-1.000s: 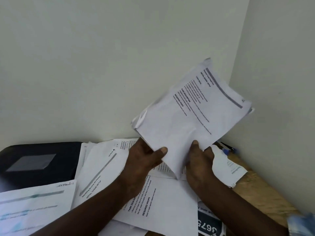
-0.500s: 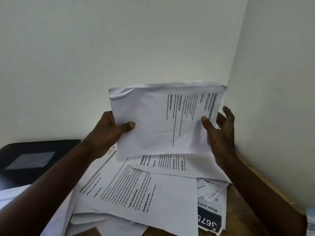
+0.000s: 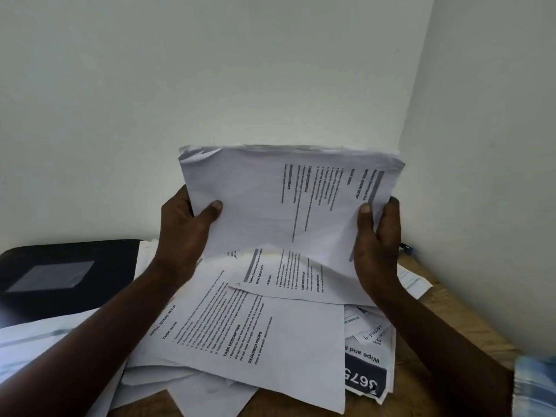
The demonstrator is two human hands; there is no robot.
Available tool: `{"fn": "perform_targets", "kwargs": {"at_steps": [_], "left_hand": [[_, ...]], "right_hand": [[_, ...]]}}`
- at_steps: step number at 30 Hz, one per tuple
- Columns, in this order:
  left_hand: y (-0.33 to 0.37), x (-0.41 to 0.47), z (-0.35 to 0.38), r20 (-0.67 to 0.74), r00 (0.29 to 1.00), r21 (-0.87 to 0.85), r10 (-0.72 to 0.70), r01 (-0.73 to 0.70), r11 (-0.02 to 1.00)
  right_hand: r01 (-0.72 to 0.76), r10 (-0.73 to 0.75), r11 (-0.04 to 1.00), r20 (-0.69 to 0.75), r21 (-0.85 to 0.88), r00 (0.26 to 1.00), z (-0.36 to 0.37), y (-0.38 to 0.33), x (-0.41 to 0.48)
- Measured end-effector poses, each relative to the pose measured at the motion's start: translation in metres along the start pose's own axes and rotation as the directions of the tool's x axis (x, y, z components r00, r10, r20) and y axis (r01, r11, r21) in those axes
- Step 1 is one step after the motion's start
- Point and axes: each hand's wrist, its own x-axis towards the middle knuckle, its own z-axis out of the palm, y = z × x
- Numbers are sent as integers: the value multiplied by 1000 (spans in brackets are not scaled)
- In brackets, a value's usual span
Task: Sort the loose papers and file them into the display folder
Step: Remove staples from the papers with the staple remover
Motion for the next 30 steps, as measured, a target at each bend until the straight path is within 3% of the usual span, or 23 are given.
{"fn": "perform_targets", "kwargs": {"at_steps": [3,8,14,18,24,30], "left_hand": [[-14,-14,6,-6,997,64,-79,80,995],[-10,-8,5,-51,998,59,-30,33,998],[-13,-11,1,-63,996,137,-55,63,988],[4,-8,7,-67,997,195,26,-12,981],[29,-1,9,-27,998,235,63,-55,970],[49,-12,10,36,987,157,-155,148,976]], "right_hand": [[-162,163,984,11,-74,987,6,23,-15],[-239,240,967,3,-93,971,8,23,-13],[-381,414,901,147,-206,899,1,24,-15],[-355,393,902,129,-245,910,1,22,-6],[-198,203,967,11,-160,979,0,-19,29],[-112,119,963,12,-246,993,-8,-44,51]]}}
